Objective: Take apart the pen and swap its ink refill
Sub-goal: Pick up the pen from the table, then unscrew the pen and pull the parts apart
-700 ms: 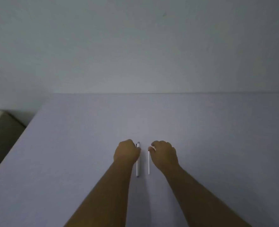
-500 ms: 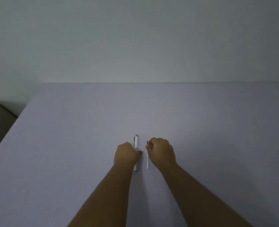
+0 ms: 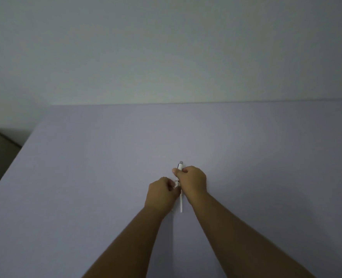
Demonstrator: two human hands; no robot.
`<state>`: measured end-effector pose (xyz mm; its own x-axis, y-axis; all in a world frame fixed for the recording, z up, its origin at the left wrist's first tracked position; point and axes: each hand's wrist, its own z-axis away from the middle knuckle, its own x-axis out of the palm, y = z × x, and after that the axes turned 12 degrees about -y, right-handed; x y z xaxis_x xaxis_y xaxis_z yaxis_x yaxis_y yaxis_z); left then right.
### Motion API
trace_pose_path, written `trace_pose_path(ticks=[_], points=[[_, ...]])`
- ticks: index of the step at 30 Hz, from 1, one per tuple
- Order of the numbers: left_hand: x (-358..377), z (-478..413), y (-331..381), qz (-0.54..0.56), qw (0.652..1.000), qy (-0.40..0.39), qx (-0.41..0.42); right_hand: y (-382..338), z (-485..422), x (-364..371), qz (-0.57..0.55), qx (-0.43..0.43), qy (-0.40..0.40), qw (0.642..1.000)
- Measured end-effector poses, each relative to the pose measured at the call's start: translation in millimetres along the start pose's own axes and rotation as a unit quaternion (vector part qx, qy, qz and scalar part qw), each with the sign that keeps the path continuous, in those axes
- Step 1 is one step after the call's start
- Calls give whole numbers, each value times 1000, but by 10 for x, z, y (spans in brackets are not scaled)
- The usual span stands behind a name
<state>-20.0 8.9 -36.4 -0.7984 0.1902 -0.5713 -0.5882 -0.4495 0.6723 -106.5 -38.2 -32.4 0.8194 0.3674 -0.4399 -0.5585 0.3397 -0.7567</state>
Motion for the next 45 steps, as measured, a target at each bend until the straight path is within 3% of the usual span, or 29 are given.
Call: trace_pose_path(ticks=[4,6,11,19,29,31,35,40,45], points=[[-88,-1,21,-59,996,-64,25,42,-63,-109,-167,41,68,983],[-105,14,-32,-69,995,-73,21,82,-115,-232,-180,40,81,980],[-103,-8,-140,-51,998,-39,12,333,-84,-324,63,9,6,998],[-56,-35,-164,-51,999,-11,10,466,-55,-188,169,-37,8,985],[-21,-16,-160,-70,997,-2,43,493,0,-184,163,-78,49,982],[-5,2,-145,-80,995,7,55,405,63,-196,121,-110,64,985],[32,75,-49,-79,994,14,77,192,200,-177,-24,-62,-53,996],[-7,201,17,-55,994,-42,87,146,264,-241,-157,-52,-63,984],[-96,282,43,138,982,-123,48,107,326,-345,-292,-67,-138,944]])
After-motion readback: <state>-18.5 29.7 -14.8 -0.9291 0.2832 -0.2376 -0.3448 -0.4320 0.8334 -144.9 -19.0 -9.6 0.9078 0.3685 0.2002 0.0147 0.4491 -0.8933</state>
